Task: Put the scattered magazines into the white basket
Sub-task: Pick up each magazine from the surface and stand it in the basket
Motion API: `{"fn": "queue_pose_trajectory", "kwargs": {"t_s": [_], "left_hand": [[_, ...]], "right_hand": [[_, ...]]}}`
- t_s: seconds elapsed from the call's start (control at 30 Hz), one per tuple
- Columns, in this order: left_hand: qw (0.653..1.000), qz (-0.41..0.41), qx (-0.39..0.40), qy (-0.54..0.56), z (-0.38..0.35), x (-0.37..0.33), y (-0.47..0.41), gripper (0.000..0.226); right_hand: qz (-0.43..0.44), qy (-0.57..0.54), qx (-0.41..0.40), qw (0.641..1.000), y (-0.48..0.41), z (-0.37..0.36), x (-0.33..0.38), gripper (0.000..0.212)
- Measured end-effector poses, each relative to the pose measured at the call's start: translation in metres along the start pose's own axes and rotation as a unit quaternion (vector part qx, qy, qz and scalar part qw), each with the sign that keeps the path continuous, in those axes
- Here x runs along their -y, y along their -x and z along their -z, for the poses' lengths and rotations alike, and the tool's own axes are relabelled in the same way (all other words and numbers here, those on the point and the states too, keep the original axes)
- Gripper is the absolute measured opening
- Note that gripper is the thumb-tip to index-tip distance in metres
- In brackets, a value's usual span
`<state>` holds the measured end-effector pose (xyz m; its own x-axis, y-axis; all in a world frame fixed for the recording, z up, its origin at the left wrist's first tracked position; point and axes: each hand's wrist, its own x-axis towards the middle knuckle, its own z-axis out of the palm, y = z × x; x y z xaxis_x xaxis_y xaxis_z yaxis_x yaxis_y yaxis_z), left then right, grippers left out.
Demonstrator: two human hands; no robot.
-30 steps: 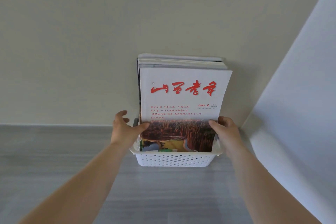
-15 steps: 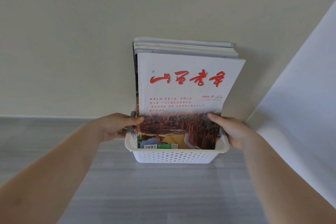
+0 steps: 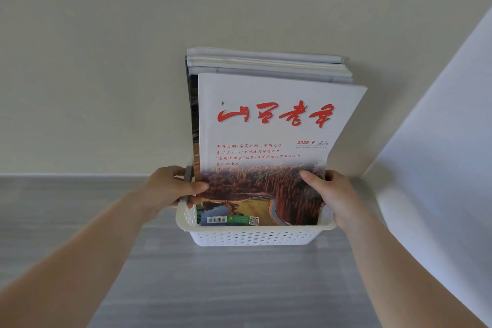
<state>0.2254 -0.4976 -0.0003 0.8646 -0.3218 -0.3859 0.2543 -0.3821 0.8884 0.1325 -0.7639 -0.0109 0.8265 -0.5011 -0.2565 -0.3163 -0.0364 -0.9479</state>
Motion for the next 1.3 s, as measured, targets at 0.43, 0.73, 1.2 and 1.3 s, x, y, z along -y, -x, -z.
{"fn": "queue_pose_trajectory", "kwargs": {"t_s": [0.43,0.73,1.2,1.3], "left_hand": [[0.996,-0.024,-0.051,-0.070,0.000,-0.005,0.012,0.017],[0.988,-0.064,-0.056,-0.131,0.001,-0.018,0.051,0.020],[0.954,-0.136,0.172,-0.206,-0.039,-0.022,0.173,0.018],[0.928,-0.172,0.221,-0.246,-0.055,-0.011,0.194,0.019]], "right_hand": [[0.079,0.062,-0.087,0.991,0.022,0.000,0.004,0.020],[0.118,0.103,-0.105,0.982,0.063,0.018,0.019,0.018],[0.024,0.056,-0.297,0.953,0.299,0.057,0.001,0.027],[0.001,0.053,-0.368,0.928,0.358,0.054,-0.021,0.028]]}}
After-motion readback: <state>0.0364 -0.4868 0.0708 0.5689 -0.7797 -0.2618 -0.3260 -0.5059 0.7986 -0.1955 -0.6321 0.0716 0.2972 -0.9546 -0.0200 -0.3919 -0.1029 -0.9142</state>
